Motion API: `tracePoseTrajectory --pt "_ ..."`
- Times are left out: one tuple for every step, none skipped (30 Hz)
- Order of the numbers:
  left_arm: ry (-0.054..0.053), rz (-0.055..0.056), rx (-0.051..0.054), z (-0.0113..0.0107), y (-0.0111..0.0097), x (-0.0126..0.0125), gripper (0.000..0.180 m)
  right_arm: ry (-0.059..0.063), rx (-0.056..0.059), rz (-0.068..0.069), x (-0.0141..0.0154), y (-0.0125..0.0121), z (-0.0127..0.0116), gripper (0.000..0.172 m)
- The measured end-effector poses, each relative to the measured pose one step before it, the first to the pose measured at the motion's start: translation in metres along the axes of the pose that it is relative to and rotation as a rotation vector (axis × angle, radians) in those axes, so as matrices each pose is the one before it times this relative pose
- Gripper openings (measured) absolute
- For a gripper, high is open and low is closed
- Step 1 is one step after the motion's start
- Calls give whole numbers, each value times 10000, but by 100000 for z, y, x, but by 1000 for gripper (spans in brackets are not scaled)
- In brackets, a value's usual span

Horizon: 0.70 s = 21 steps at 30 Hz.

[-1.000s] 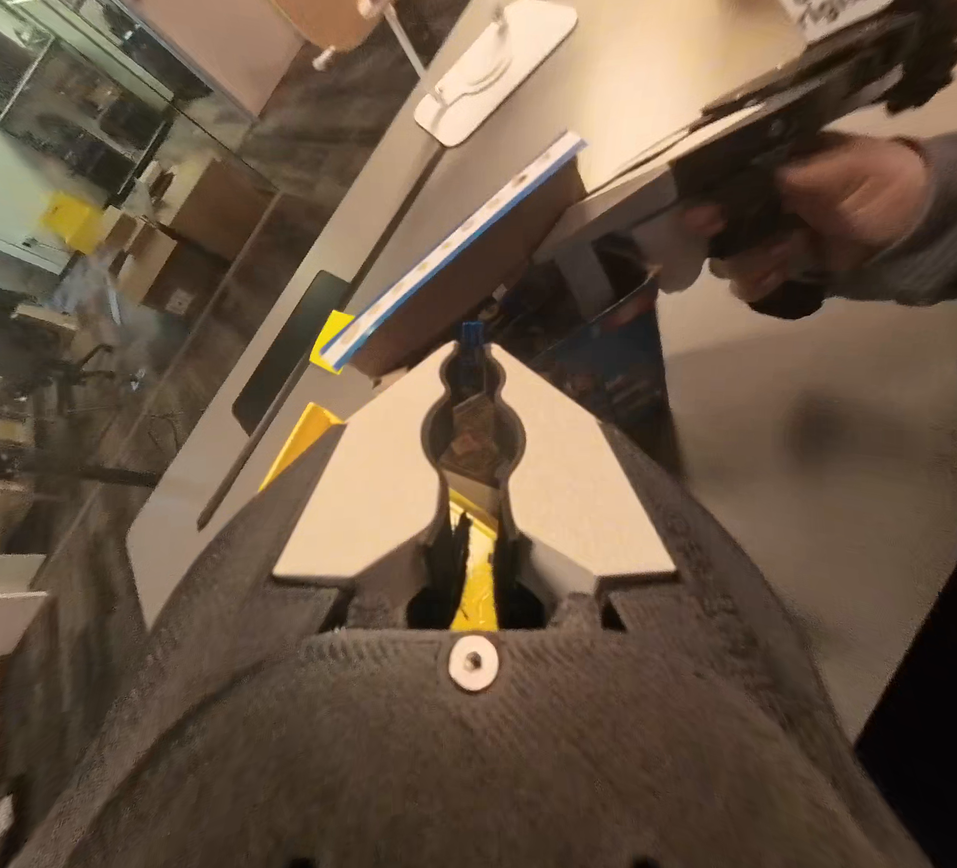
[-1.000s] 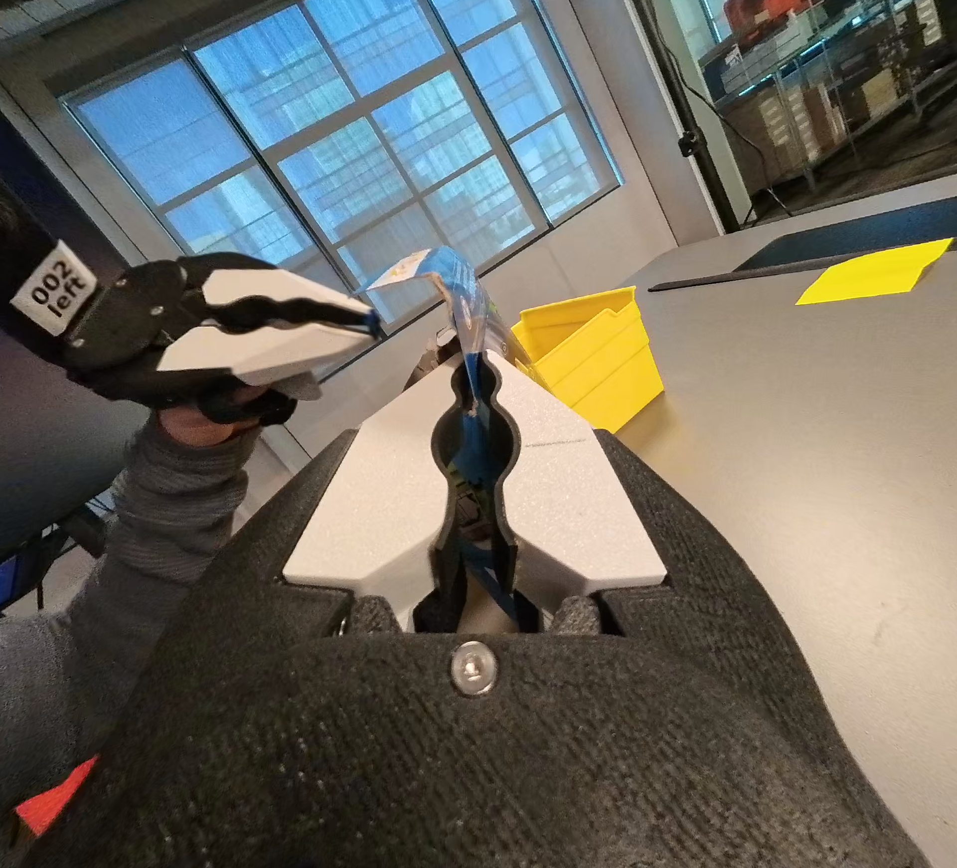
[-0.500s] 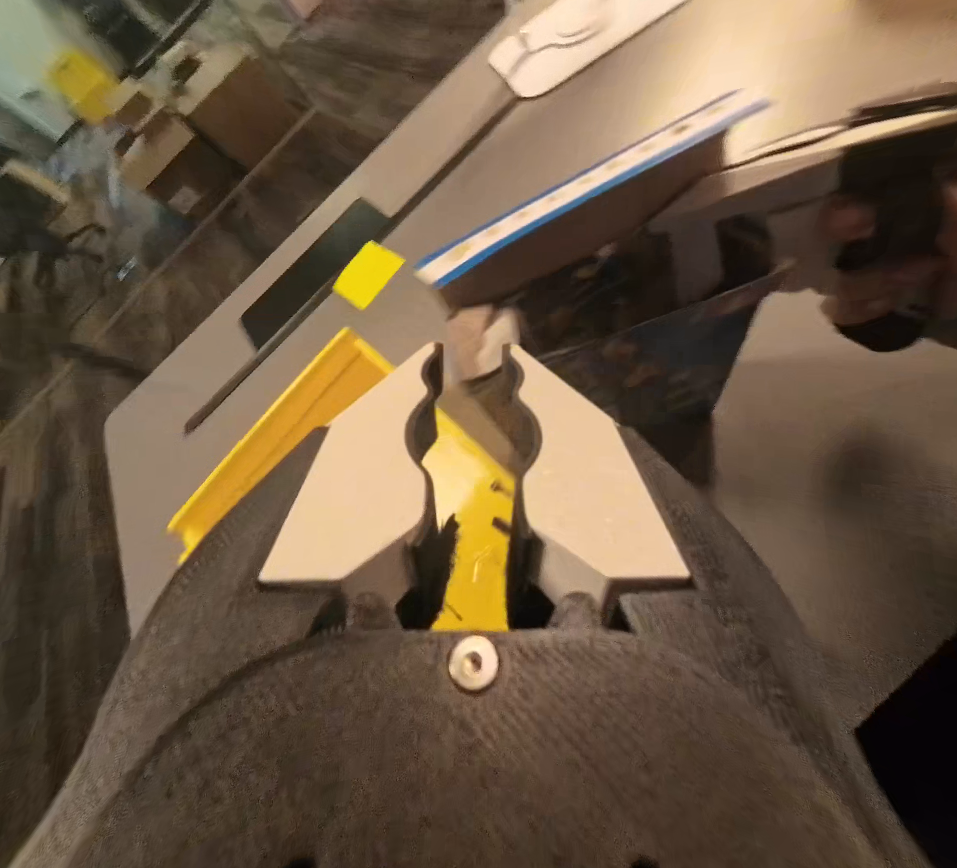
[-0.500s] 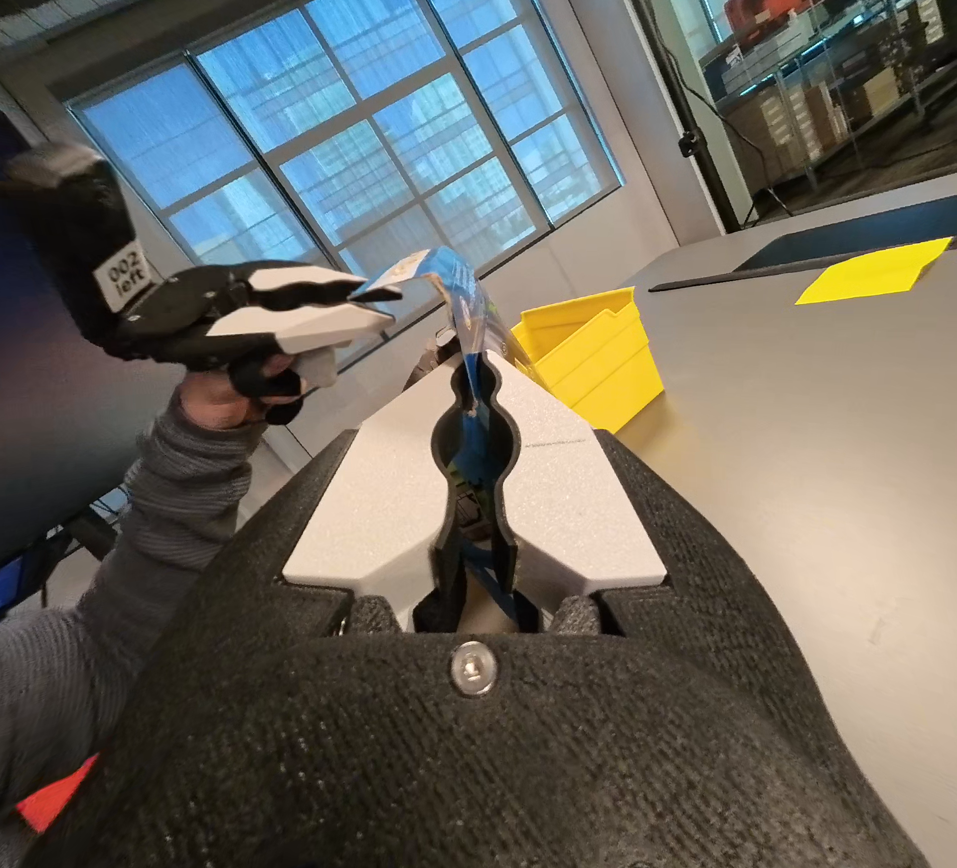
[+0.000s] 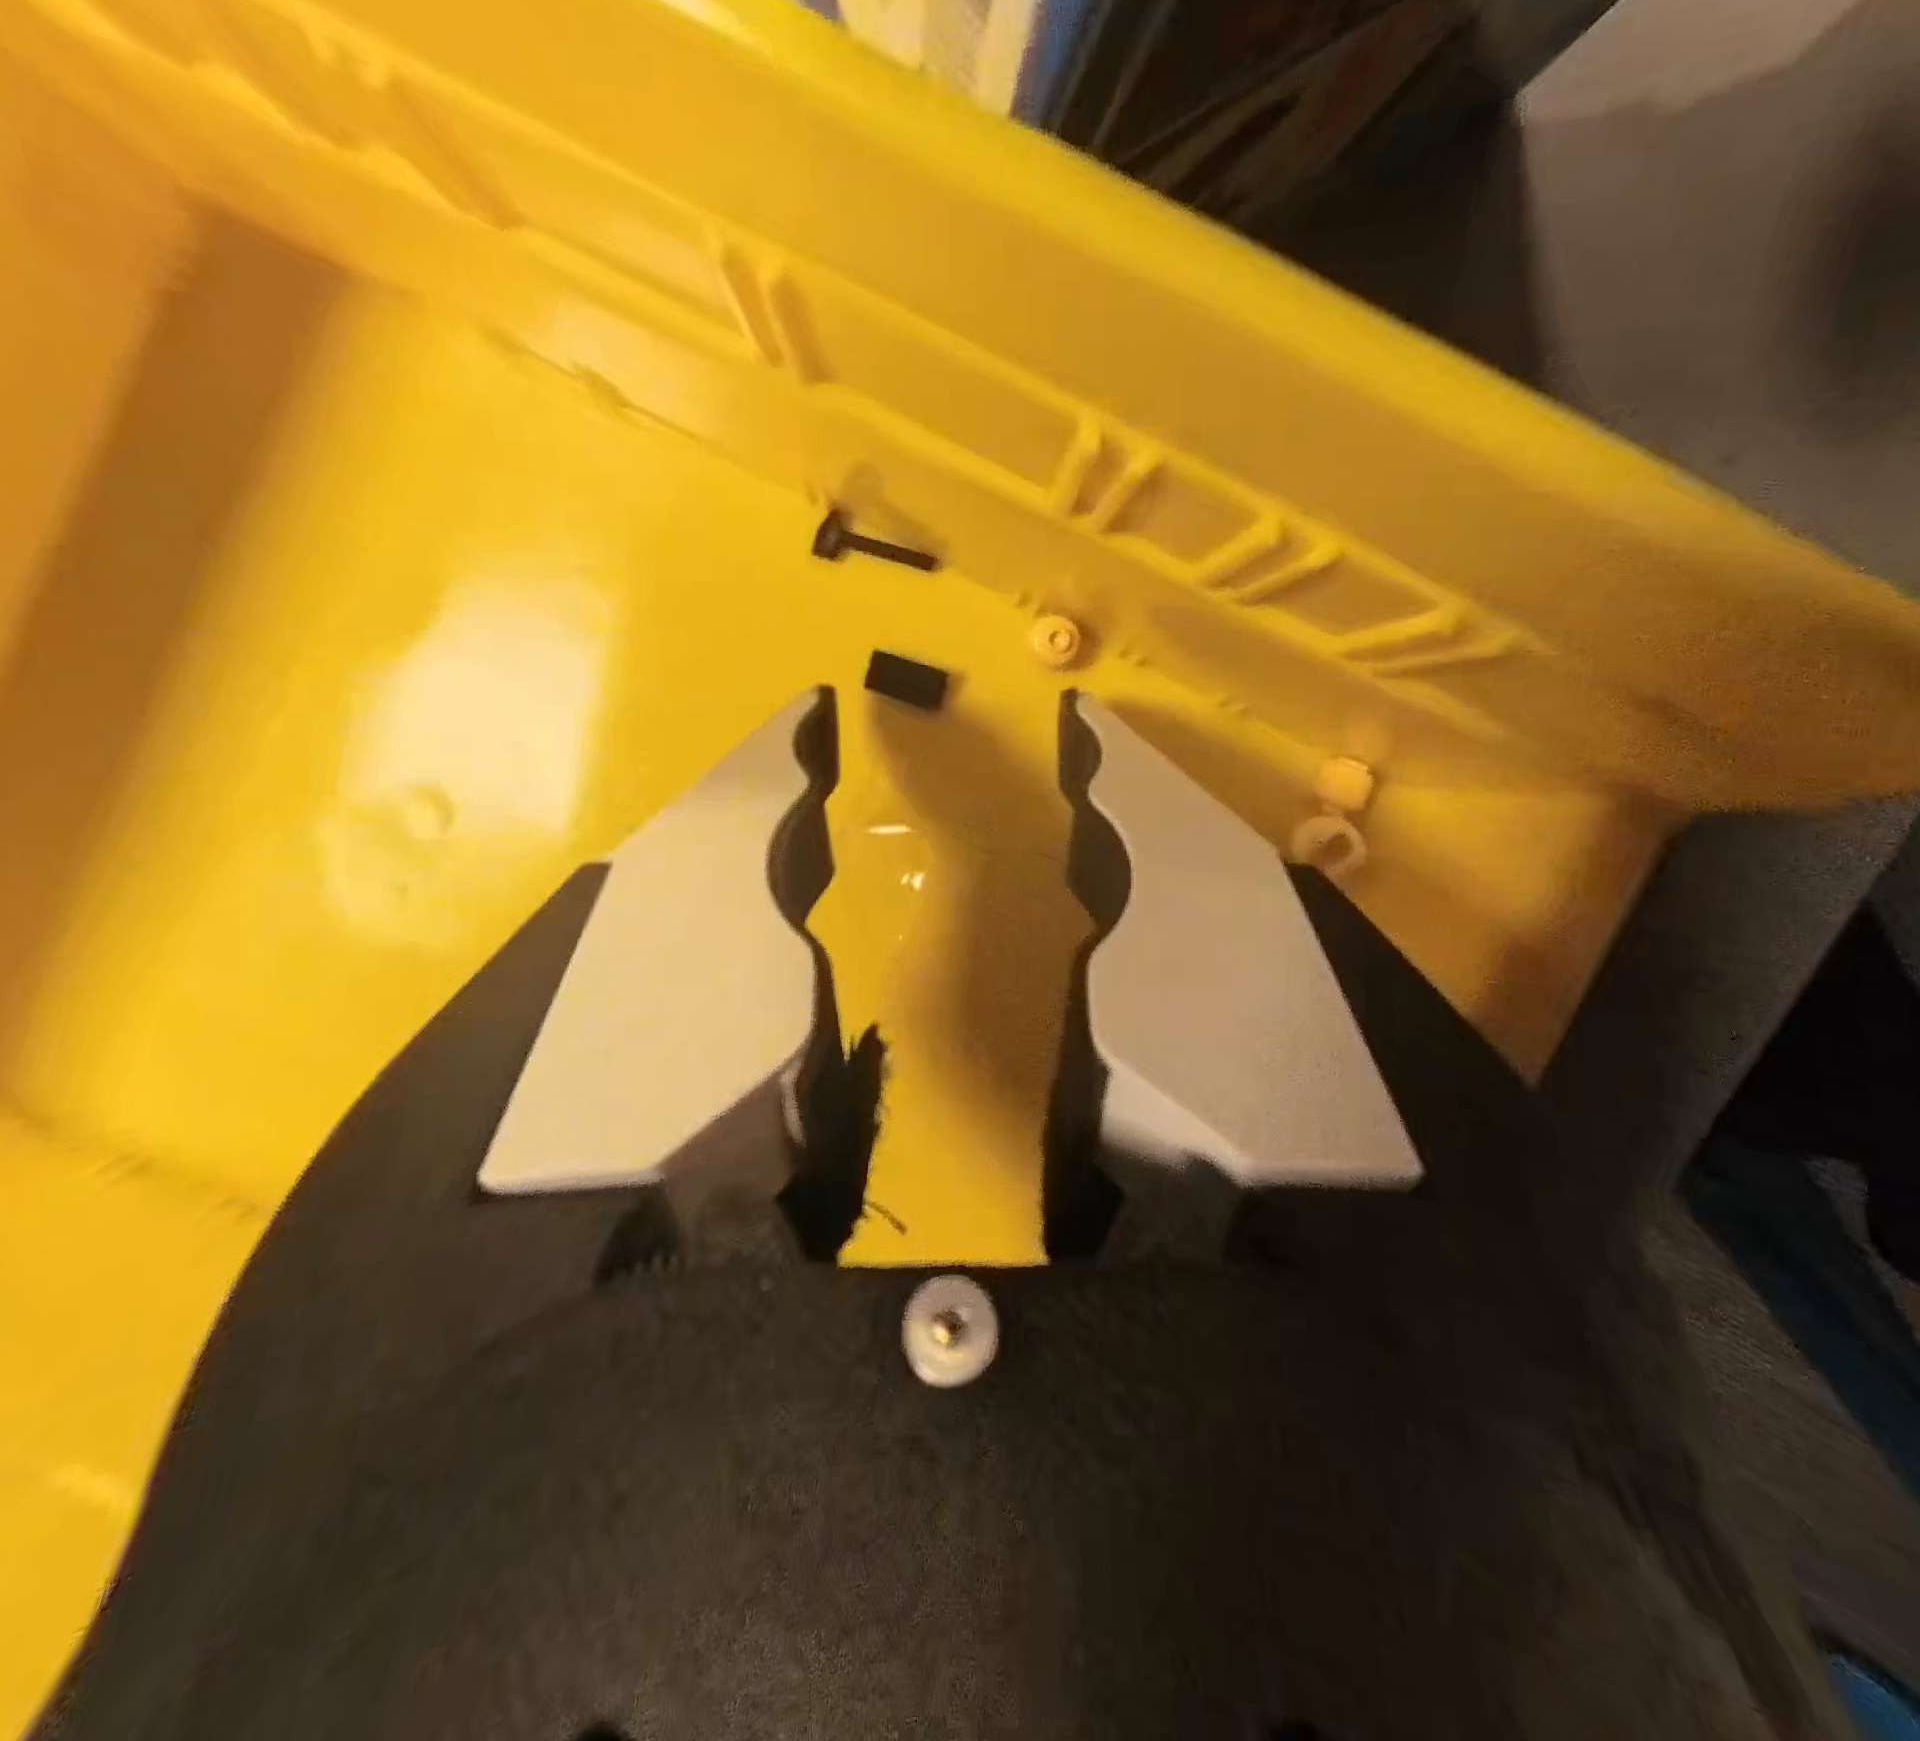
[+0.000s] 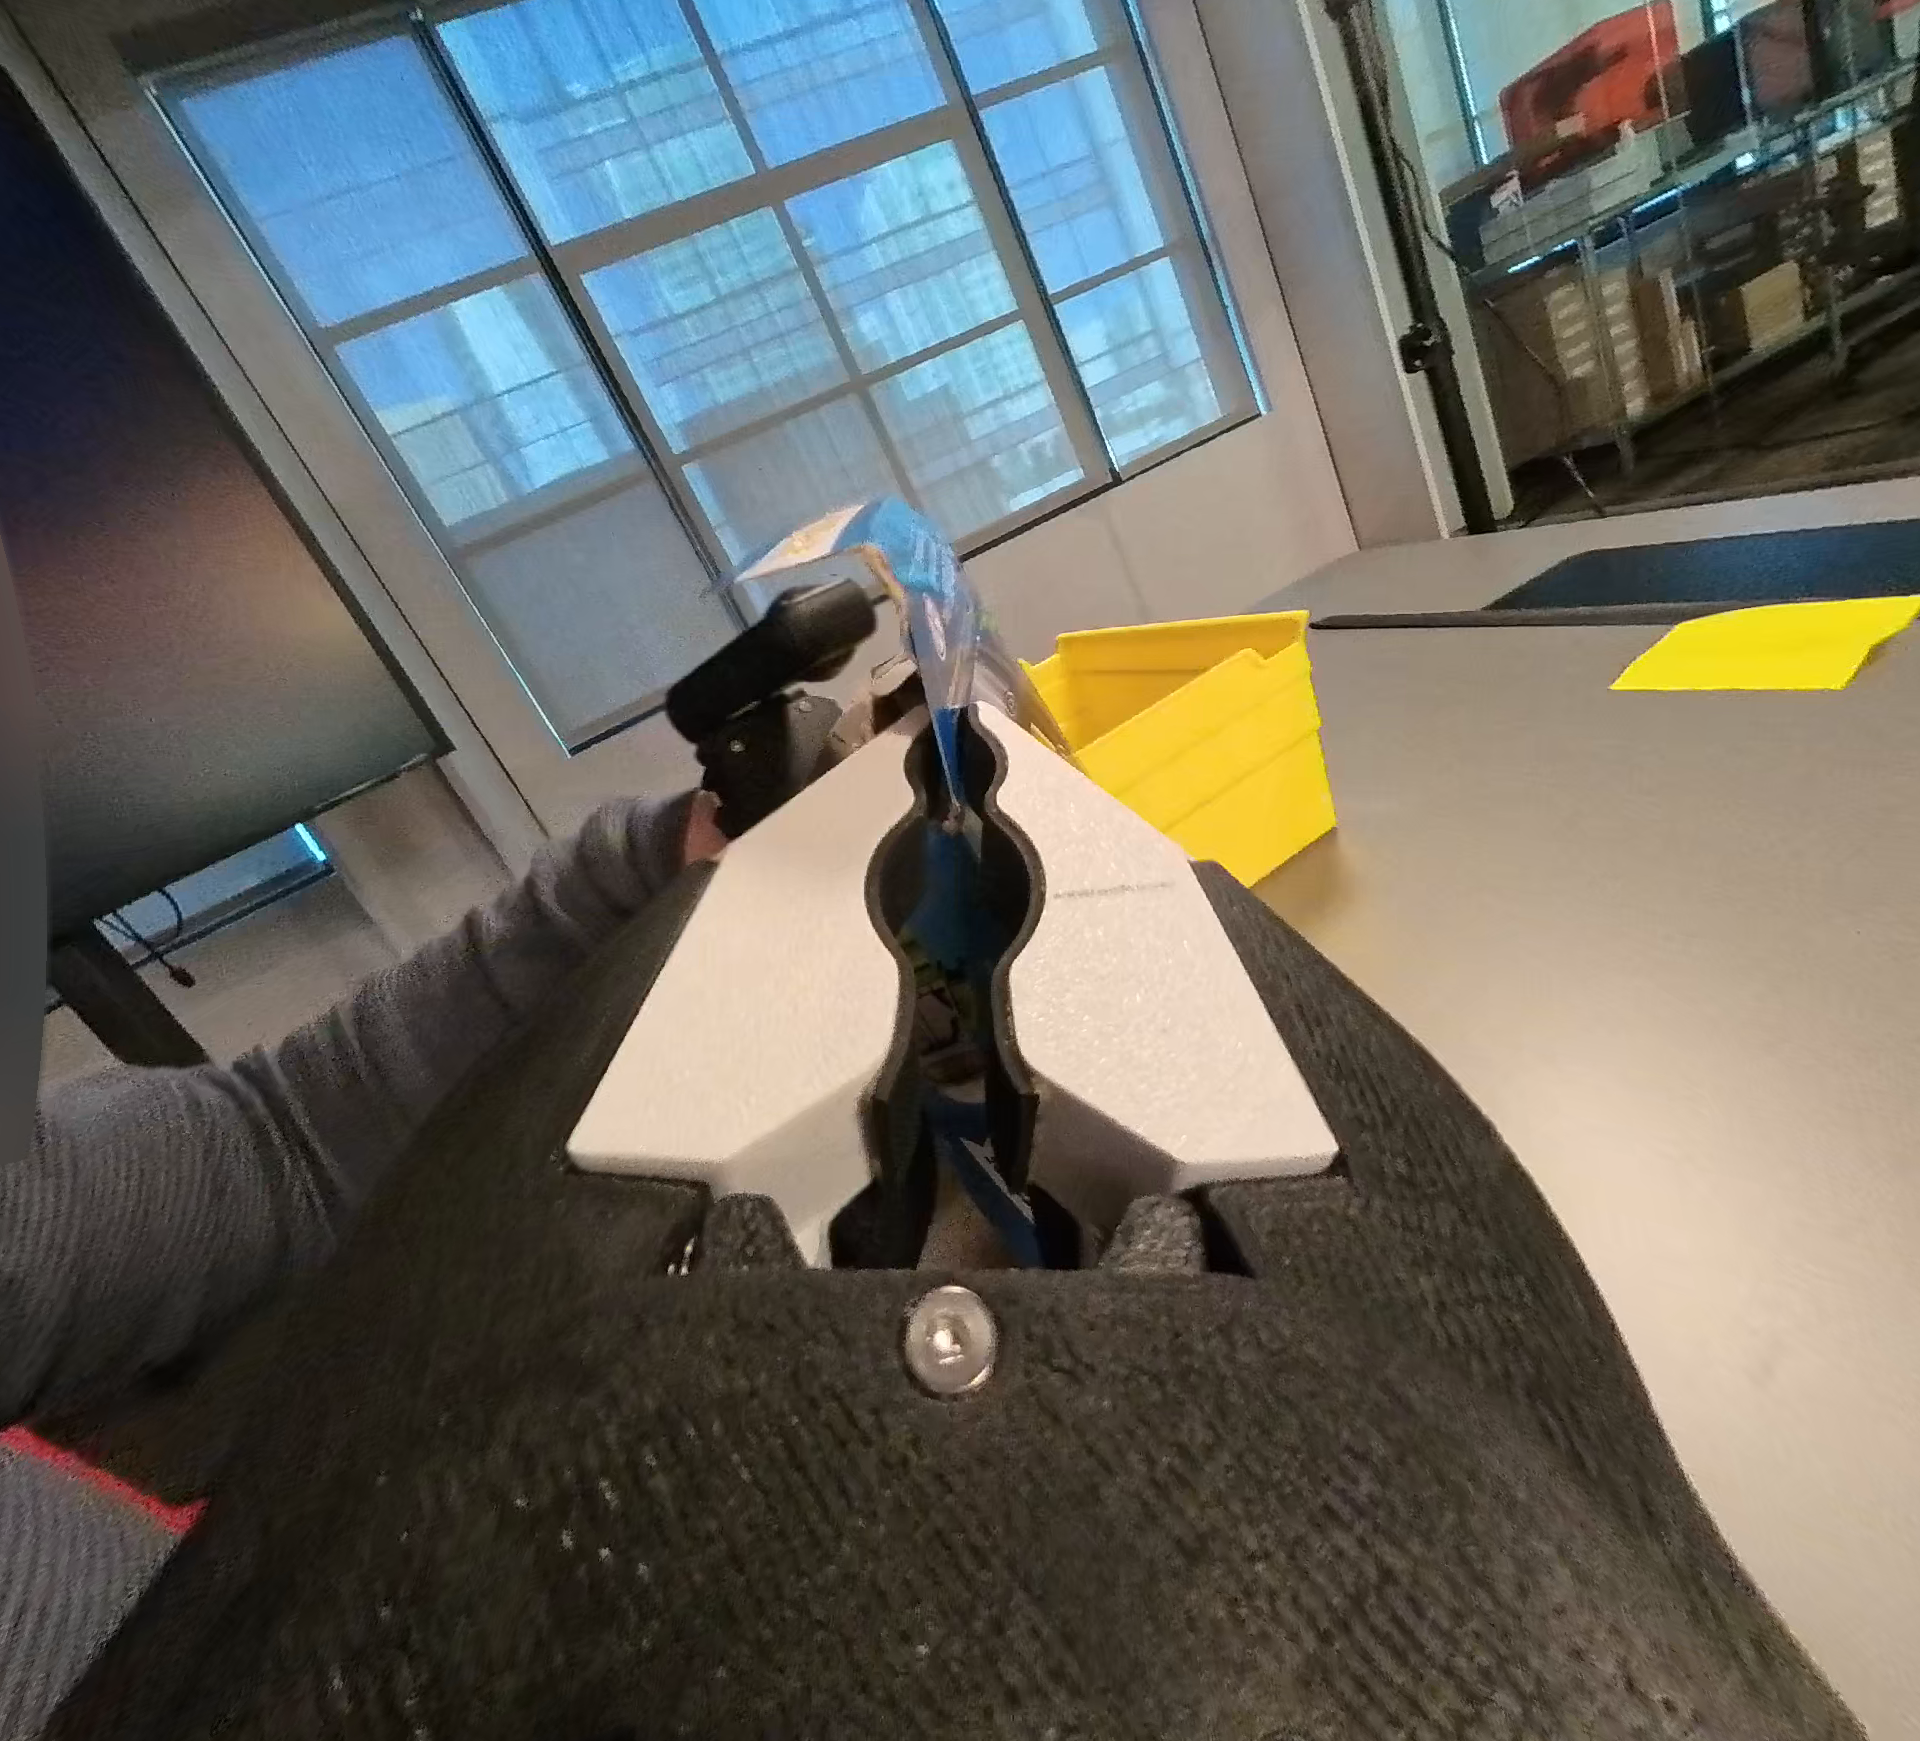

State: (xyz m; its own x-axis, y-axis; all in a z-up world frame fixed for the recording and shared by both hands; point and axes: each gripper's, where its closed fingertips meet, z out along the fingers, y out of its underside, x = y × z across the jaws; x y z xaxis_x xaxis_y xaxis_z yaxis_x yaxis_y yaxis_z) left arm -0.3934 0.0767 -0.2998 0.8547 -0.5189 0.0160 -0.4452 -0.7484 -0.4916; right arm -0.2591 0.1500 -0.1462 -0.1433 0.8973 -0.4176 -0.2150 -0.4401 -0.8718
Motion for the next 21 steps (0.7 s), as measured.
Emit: tracePoseTrajectory --pt "174 11 -10 310 127 -156 40 -50 -3 -62 -112 52 62 0" --pt "58 12 -77 222 206 -273 37 -28 10 -16 -40 6 15 0" --pt "18 67 -97 182 204 -235 36 1 22 18 47 -24 -26 0" --pt "-32 120 -10 135 60 -222 32 16 25 41 111 -39 -41 0" --pt "81 159 133 57 -183 29 29 20 27 63 130 -53 -31 0" --pt "132 107 65 106 -117 134 28 14 25 61 119 -39 -34 0" --pt "89 112 71 85 -138 121 27 7 19 47 84 -33 -23 0" --pt "11 133 32 89 -92 40 27 2 11 27 56 -26 -22 0" --pt "-94 134 -5 54 -29 -95 25 -2 4 14 19 -10 -1 0" --pt "-110 102 -41 18 35 -121 22 -6 1 6 10 -3 -2 0" --pt "16 4 -84 -26 59 43 15 -7 -1 4 1 5 -4 0" --pt "-100 -43 -130 -44 74 -134 15 -1 0 8 11 -9 -1 0" --pt "-332 -13 -156 -119 133 -420 15 8 5 14 23 -7 0 0" --pt "-475 34 -35 -337 -44 -571 15 8 3 17 19 -7 -11 0" --pt "-426 23 324 -681 -634 -424 15 13 1 14 16 -8 -9 0" --pt "-446 -49 646 -1093 -1276 -395 15 20 2 4 19 -13 -6 0" --pt "-466 -20 873 -1438 -1828 -324 15 26 -1 -1 23 -5 -7 0" --pt "-319 81 1005 -1602 -2273 54 15 22 0 10 30 -7 -10 0" --pt "-263 169 1001 -1542 -2544 306 15 20 9 20 40 -5 1 0" --pt "-137 238 886 -1271 -2565 616 15 22 16 30 47 -16 -16 0" --pt "85 246 619 -850 -2269 969 15 34 22 29 63 -27 -22 0"
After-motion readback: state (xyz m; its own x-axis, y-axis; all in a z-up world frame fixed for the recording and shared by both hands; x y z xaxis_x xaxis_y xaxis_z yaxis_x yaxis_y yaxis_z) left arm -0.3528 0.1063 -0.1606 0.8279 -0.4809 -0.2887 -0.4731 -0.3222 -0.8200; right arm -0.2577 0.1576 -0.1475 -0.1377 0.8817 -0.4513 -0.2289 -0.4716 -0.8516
